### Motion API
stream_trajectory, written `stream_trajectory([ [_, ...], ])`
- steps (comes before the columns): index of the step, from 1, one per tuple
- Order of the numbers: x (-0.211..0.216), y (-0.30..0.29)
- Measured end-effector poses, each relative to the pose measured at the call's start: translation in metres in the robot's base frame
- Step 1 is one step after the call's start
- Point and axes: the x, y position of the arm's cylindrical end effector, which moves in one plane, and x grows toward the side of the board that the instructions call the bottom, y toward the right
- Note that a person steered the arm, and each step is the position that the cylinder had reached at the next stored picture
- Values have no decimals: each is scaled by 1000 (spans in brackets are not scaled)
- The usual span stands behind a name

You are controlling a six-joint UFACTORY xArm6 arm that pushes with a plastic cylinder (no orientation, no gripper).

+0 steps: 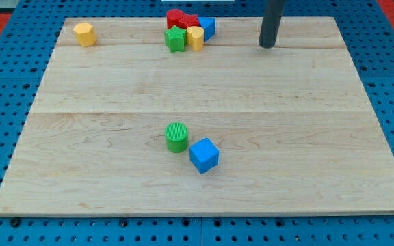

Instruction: Separate the red circle from the group of blocks

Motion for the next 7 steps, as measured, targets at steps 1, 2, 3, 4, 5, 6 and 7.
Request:
stream_trajectory([
  [1, -44, -3],
  [2, -67, -30],
  [3, -68, -53],
  [4, -66, -80],
  [5, -68, -106],
  [6, -66, -112],
  [7, -67, -123],
])
